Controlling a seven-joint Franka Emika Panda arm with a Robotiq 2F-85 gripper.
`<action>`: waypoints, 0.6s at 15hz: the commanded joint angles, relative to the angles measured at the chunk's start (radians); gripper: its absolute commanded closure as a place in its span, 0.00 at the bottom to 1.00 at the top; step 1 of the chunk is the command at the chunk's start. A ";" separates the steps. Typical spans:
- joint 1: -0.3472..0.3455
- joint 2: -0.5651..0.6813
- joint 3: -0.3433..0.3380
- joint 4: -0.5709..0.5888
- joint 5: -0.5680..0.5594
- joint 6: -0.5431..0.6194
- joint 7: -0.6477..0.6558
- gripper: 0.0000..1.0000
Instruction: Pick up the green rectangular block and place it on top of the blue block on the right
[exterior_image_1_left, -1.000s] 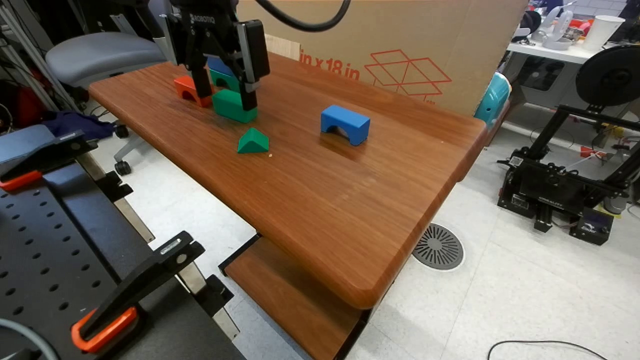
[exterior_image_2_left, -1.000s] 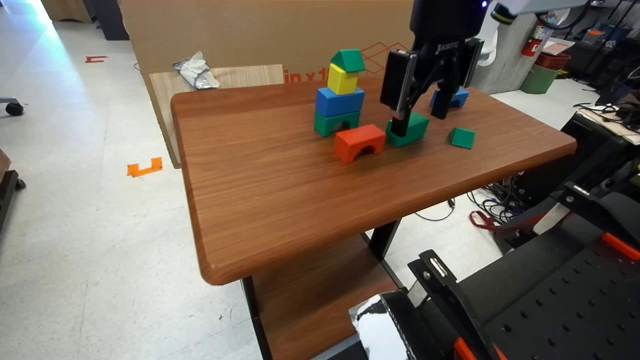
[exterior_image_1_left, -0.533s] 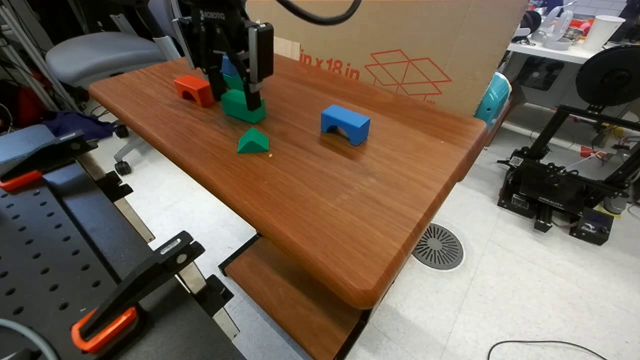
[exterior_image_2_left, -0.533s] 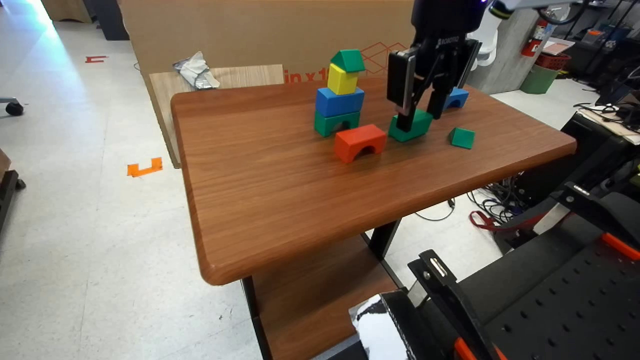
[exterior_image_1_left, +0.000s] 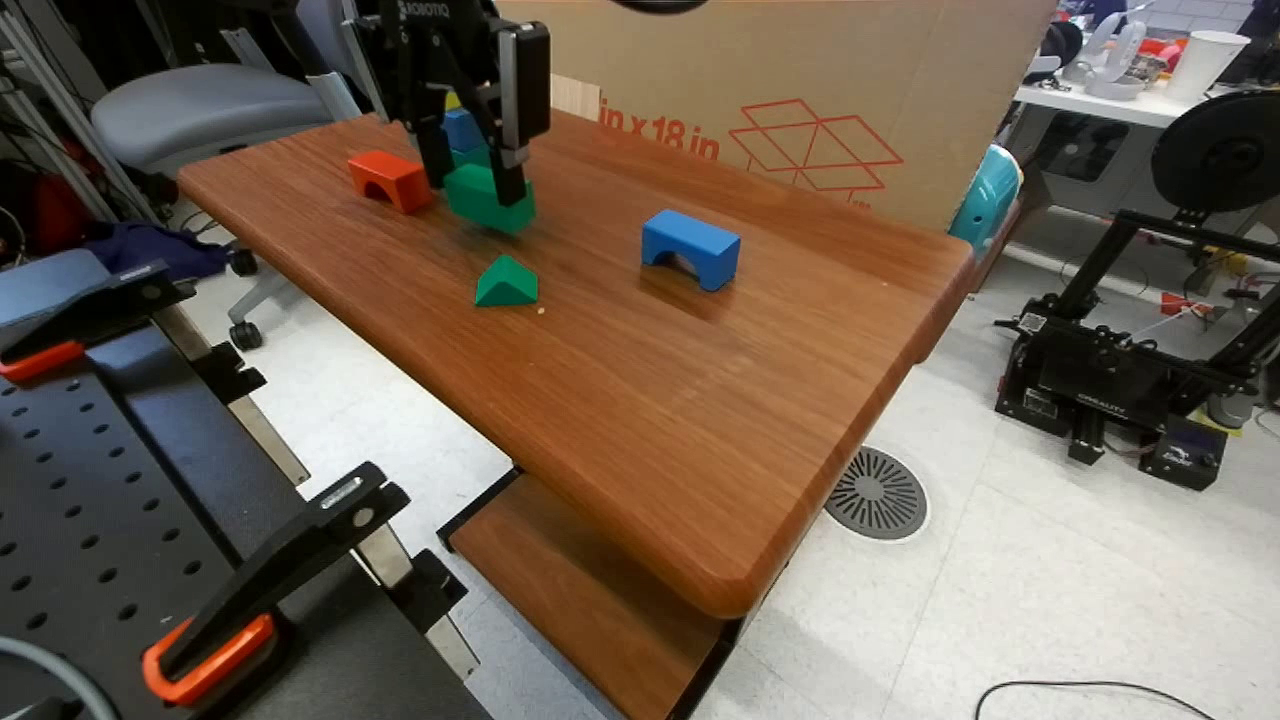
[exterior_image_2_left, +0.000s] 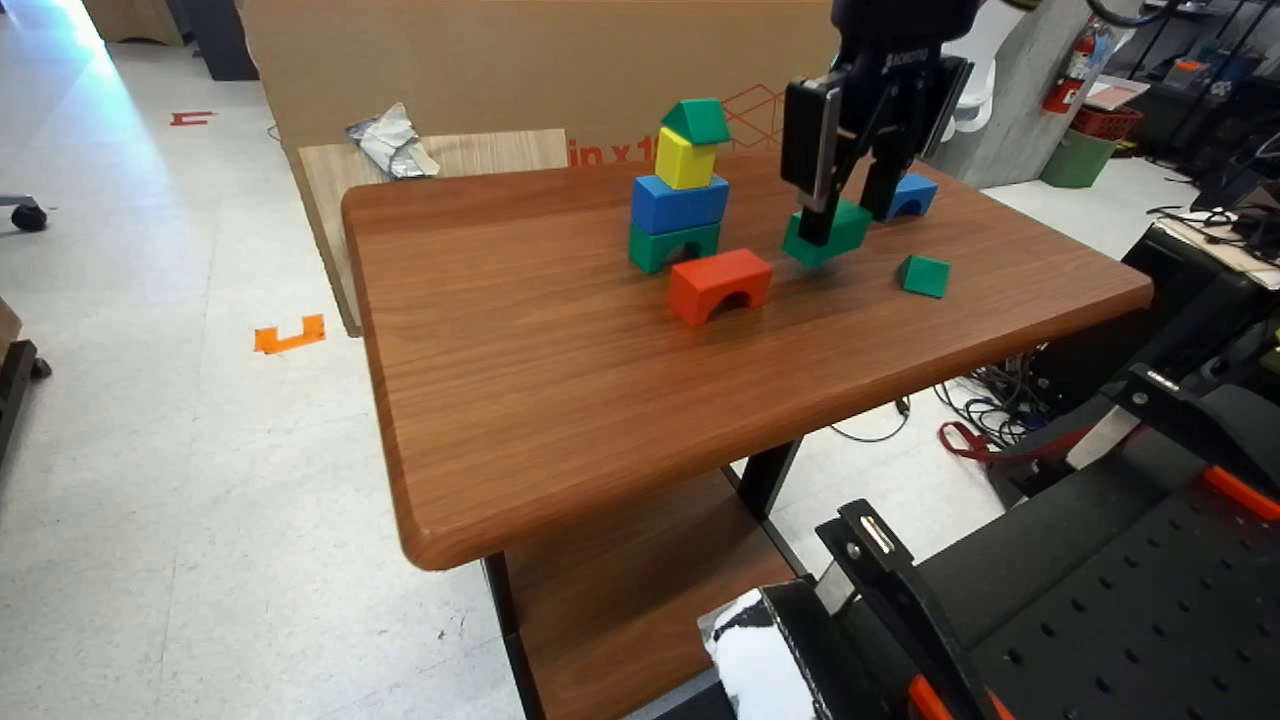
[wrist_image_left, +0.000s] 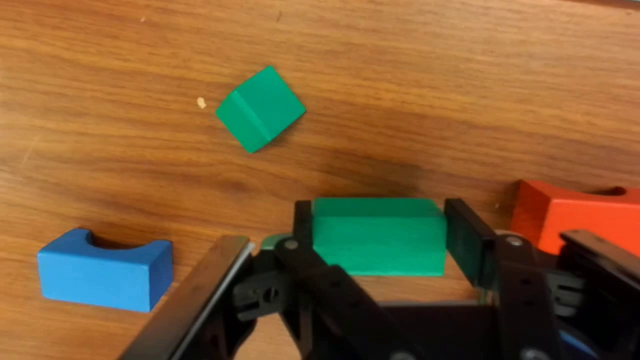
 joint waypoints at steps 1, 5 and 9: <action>-0.026 -0.113 -0.015 -0.059 0.002 0.003 -0.010 0.59; -0.079 -0.136 -0.041 -0.025 0.027 -0.033 -0.032 0.59; -0.130 -0.109 -0.052 0.021 0.047 -0.050 -0.074 0.59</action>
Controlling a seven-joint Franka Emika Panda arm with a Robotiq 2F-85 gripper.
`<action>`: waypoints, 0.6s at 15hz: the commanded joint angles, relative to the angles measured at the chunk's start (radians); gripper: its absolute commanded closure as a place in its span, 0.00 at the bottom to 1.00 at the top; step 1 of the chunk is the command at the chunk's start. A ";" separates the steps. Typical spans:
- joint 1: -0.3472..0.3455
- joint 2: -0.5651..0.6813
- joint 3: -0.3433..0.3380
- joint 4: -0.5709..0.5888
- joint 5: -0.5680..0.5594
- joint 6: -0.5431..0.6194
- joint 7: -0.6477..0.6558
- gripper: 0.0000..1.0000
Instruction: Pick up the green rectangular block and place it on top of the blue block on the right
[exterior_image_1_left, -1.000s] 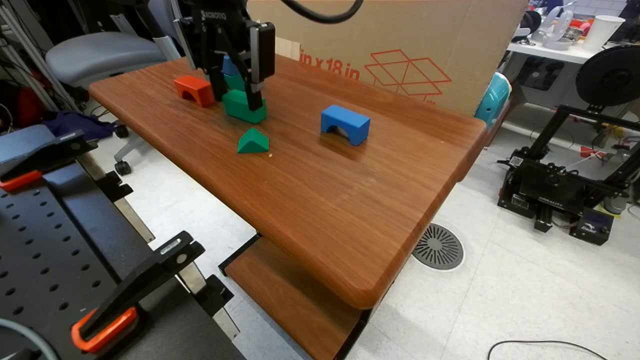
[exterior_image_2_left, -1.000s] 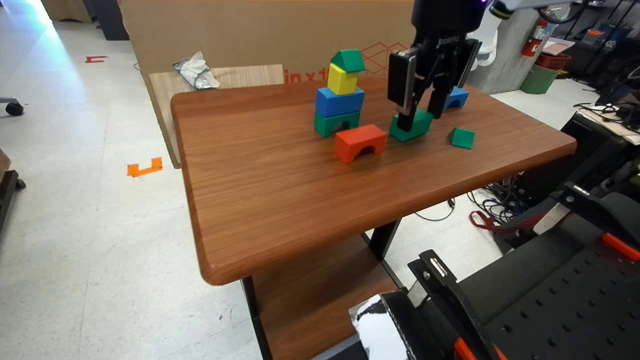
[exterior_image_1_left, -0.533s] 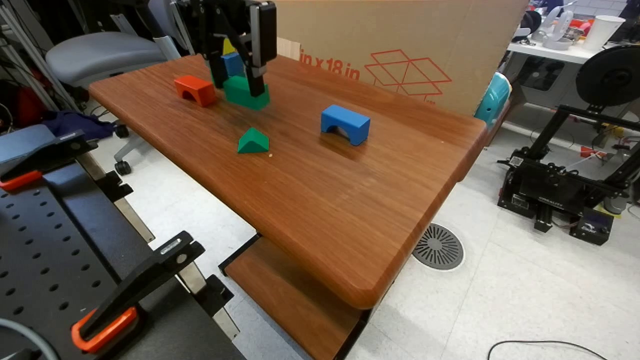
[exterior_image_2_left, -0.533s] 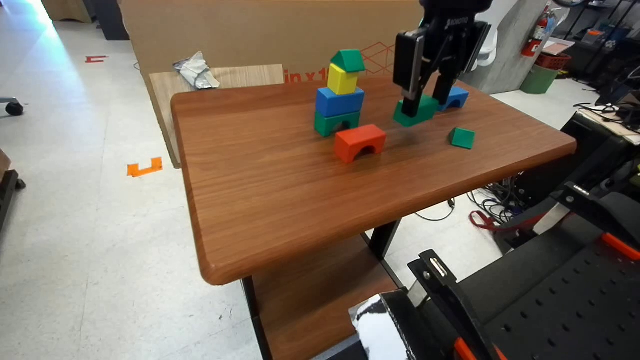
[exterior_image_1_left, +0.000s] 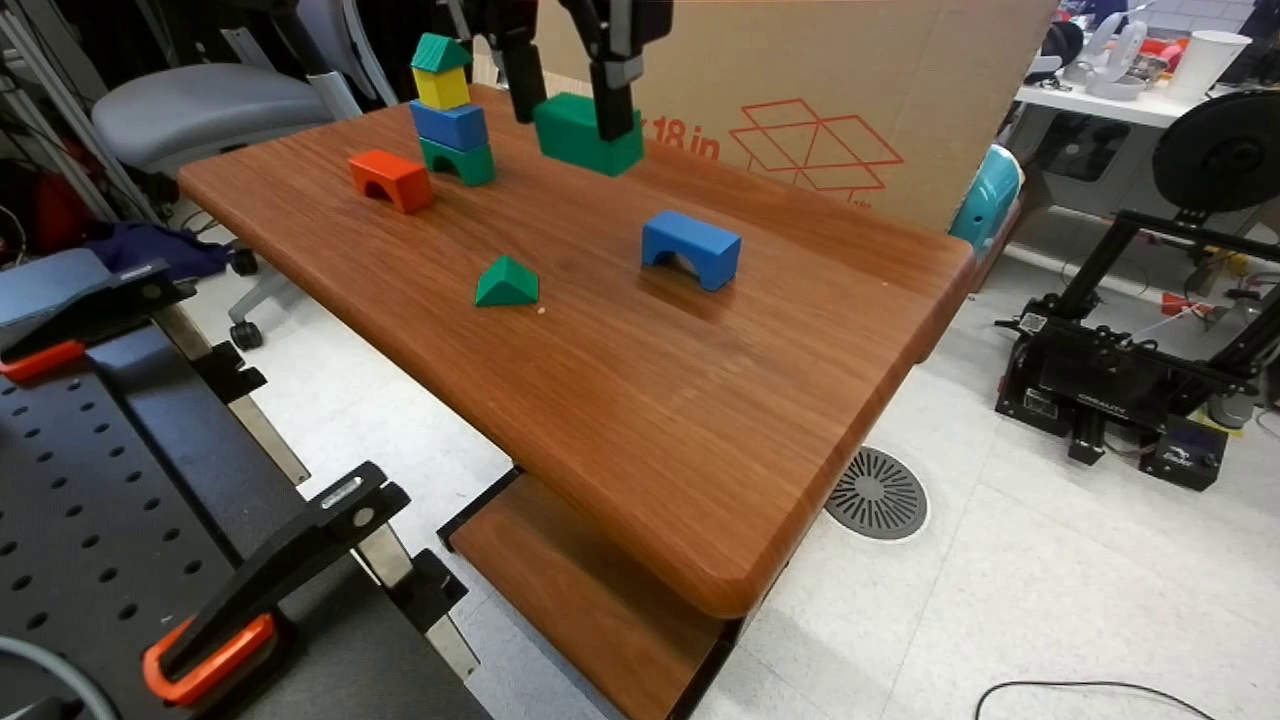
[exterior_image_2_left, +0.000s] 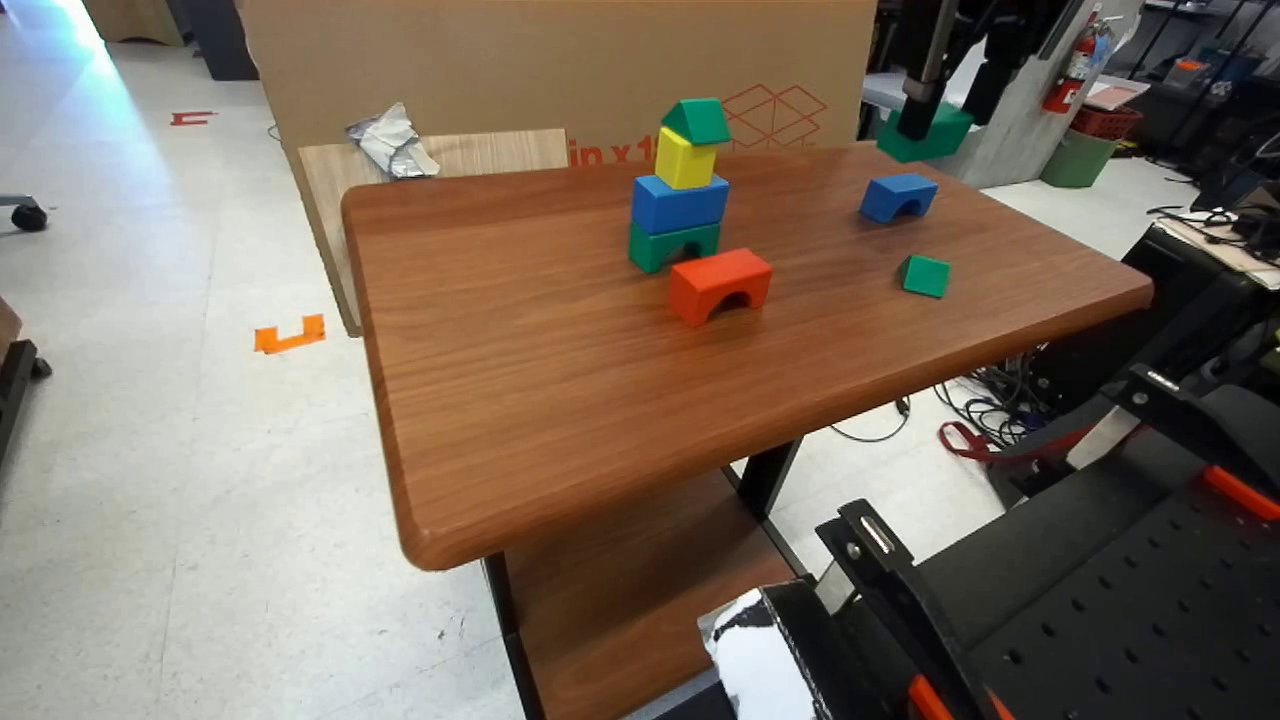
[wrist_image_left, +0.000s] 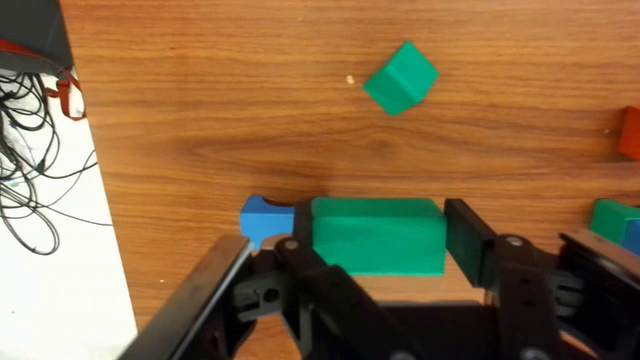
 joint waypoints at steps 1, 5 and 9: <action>-0.040 0.024 0.000 0.051 0.047 -0.043 -0.070 0.59; -0.061 0.057 -0.001 0.107 0.067 -0.082 -0.093 0.59; -0.065 0.113 -0.003 0.180 0.068 -0.136 -0.100 0.59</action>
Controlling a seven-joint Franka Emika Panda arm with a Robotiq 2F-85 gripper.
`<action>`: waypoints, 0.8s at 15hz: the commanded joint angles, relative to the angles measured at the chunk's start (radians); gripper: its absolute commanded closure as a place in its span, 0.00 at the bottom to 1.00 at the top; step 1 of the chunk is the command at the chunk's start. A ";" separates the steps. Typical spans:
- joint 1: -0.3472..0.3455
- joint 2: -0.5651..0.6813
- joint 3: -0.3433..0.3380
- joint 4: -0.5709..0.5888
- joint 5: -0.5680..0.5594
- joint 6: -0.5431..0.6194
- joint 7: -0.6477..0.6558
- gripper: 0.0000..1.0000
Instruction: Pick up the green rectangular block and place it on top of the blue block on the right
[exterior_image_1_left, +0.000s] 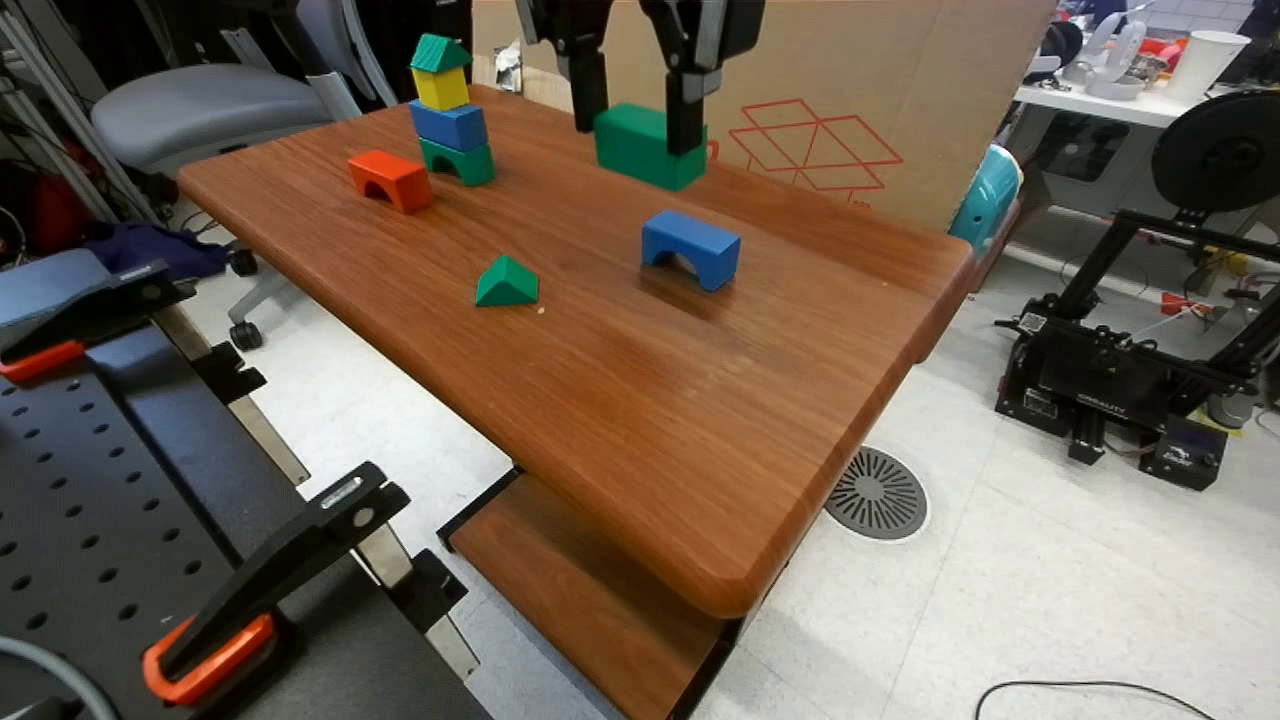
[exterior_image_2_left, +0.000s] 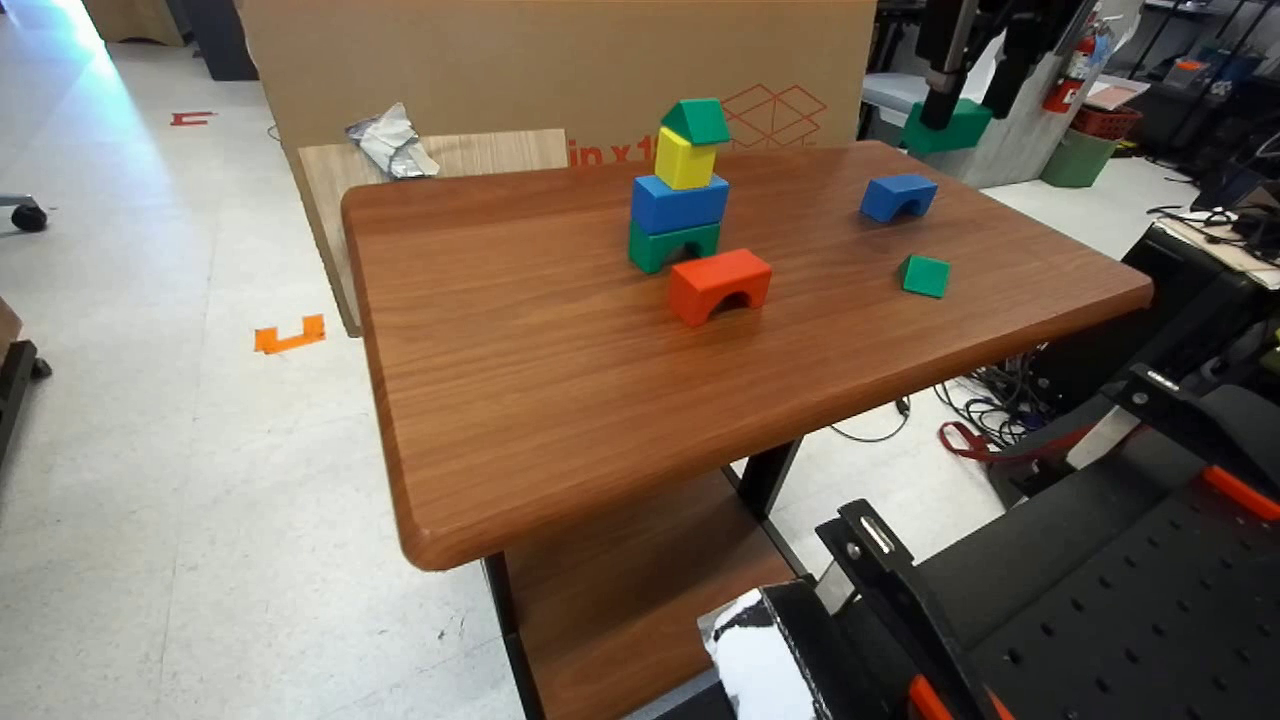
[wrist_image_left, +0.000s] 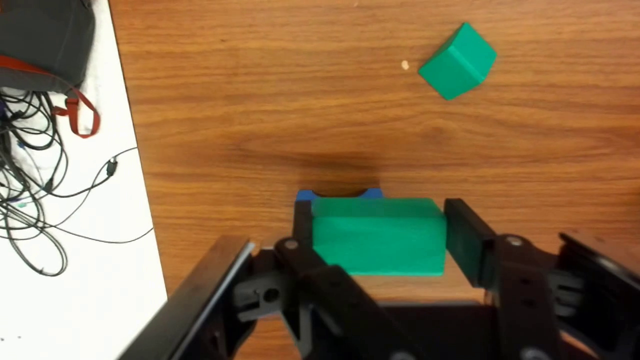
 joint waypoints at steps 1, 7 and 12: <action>-0.009 0.066 0.001 0.093 0.019 -0.072 -0.029 0.59; -0.018 0.140 -0.010 0.182 0.009 -0.117 -0.030 0.59; -0.038 0.182 -0.016 0.248 0.010 -0.158 -0.052 0.59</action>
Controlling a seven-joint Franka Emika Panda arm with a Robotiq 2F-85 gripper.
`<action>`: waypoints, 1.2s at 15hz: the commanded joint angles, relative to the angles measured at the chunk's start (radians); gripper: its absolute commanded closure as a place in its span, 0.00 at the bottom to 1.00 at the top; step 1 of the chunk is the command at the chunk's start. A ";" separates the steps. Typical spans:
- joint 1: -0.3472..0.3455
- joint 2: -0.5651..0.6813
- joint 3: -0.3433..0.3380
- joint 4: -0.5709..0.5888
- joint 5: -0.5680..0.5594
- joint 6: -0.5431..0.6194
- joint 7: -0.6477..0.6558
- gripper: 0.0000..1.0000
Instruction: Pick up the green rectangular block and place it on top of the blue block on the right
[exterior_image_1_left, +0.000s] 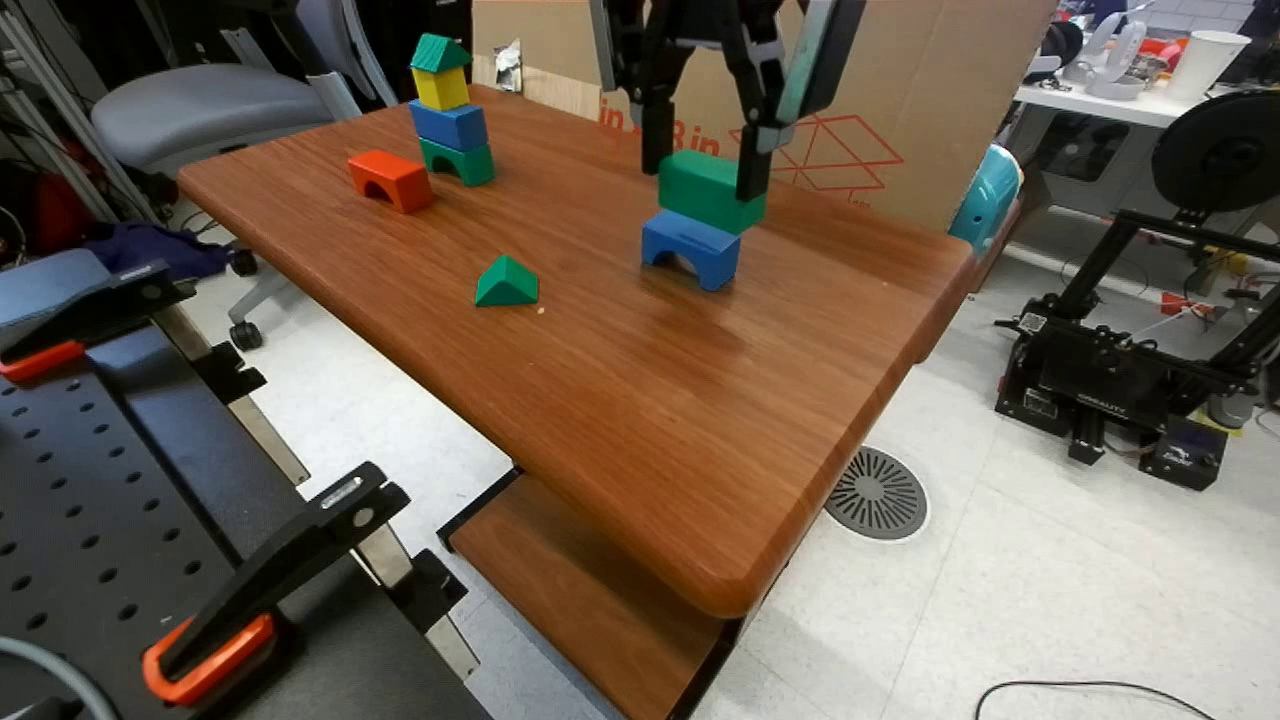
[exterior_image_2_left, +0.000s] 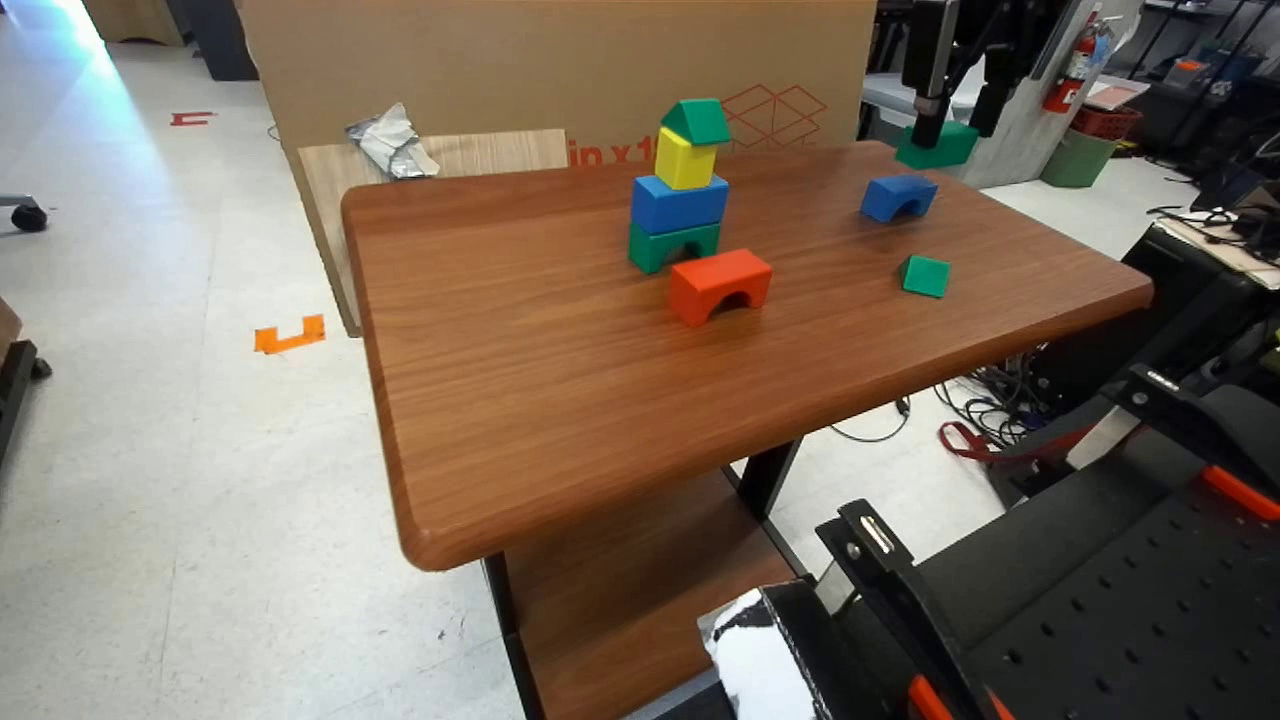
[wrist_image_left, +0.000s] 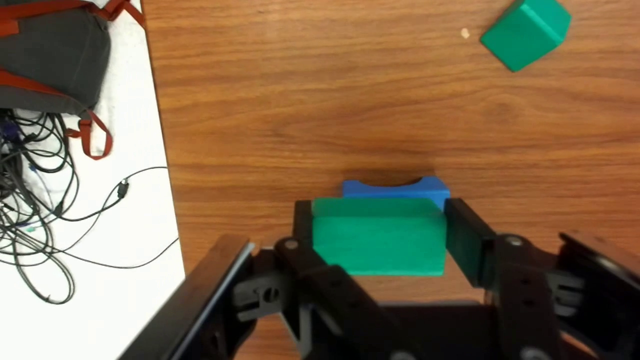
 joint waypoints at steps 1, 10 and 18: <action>-0.020 0.041 0.000 0.075 0.008 -0.059 -0.041 0.59; 0.000 0.075 0.018 0.093 -0.003 -0.076 -0.051 0.59; 0.009 0.084 0.029 0.099 0.000 -0.092 -0.052 0.59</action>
